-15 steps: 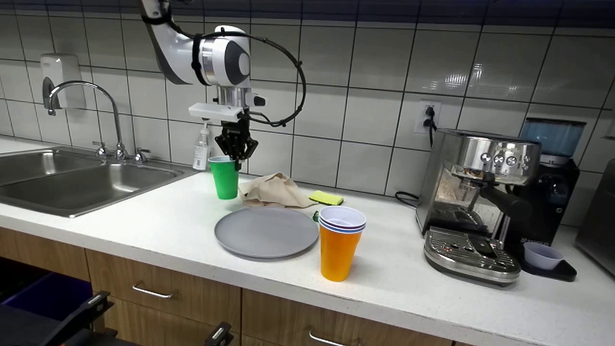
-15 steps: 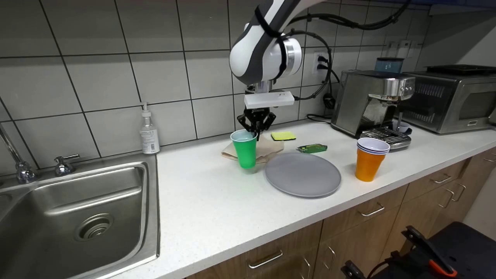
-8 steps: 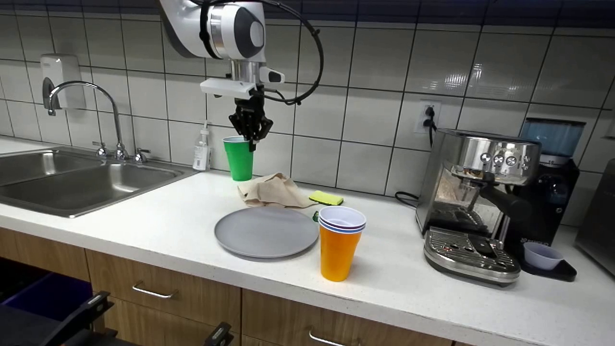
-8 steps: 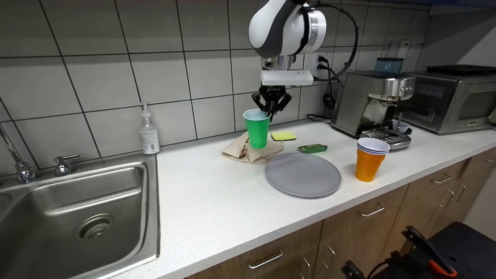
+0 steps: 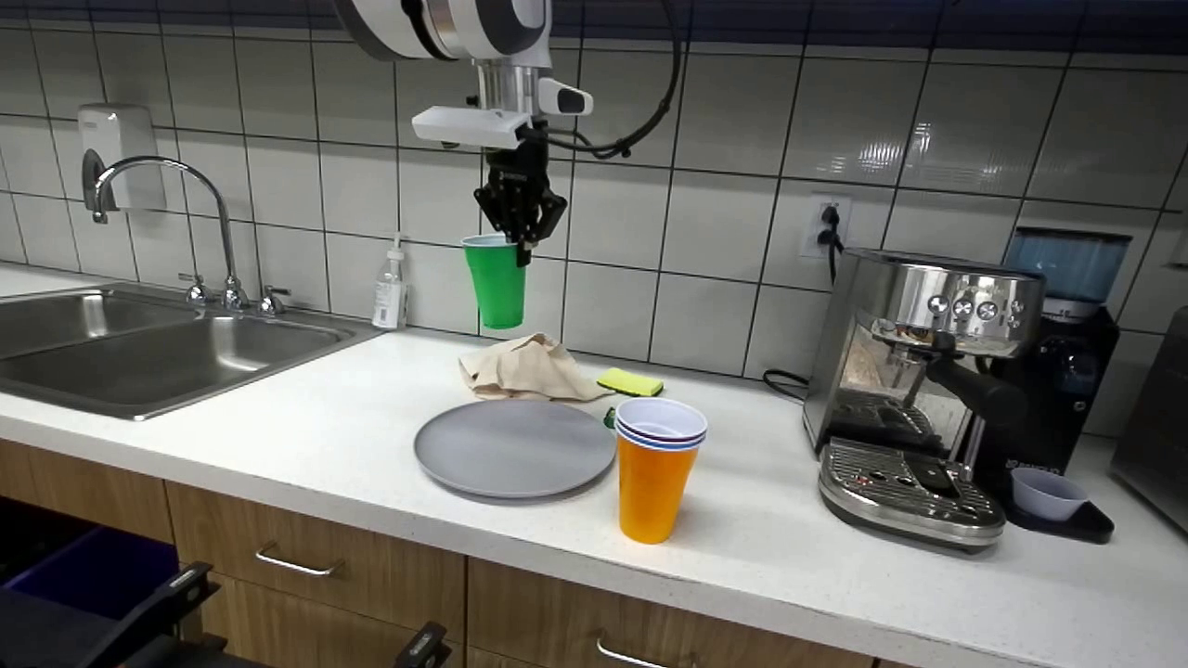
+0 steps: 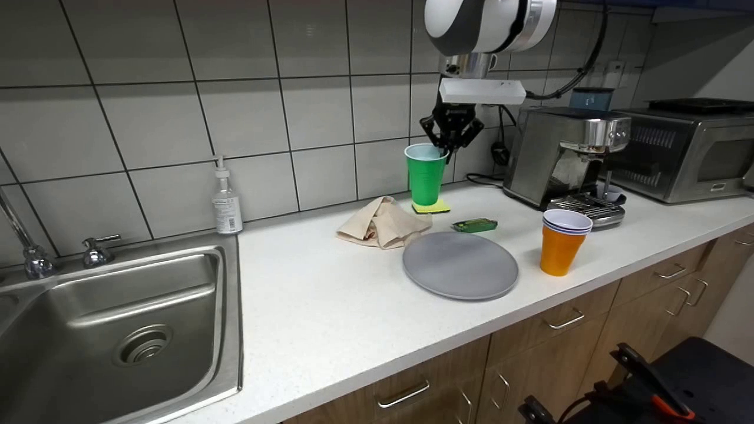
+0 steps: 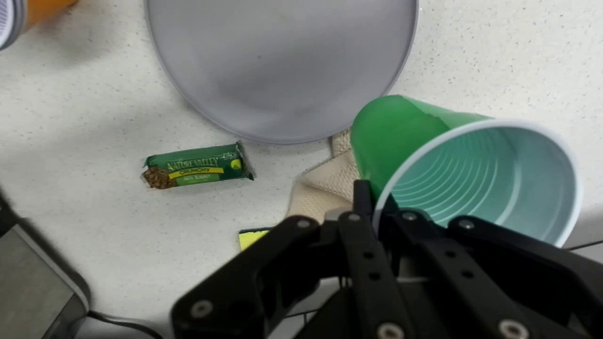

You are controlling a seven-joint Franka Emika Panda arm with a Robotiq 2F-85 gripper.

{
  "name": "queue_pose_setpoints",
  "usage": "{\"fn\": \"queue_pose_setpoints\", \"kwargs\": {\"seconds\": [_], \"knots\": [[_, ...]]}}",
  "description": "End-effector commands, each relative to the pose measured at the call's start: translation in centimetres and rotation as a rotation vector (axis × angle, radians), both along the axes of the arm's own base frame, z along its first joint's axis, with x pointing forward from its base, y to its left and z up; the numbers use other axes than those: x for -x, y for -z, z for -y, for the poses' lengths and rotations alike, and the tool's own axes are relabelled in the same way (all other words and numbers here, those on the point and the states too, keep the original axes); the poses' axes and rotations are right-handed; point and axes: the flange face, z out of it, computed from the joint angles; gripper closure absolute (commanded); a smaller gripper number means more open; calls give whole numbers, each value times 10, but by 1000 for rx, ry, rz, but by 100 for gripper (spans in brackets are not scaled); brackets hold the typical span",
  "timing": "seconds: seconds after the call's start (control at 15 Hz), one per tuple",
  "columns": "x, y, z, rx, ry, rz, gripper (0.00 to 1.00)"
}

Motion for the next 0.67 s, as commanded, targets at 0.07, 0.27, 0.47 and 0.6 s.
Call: {"fn": "queue_pose_setpoints", "kwargs": {"seconds": [0.07,0.27,0.47,0.6], "knots": [[37,-21,33,-3,17,21,99],[53,-27,57,1,53,26,99],[67,-33,79,9,86,31,99],[75,-35,92,15,108,33,99]]}}
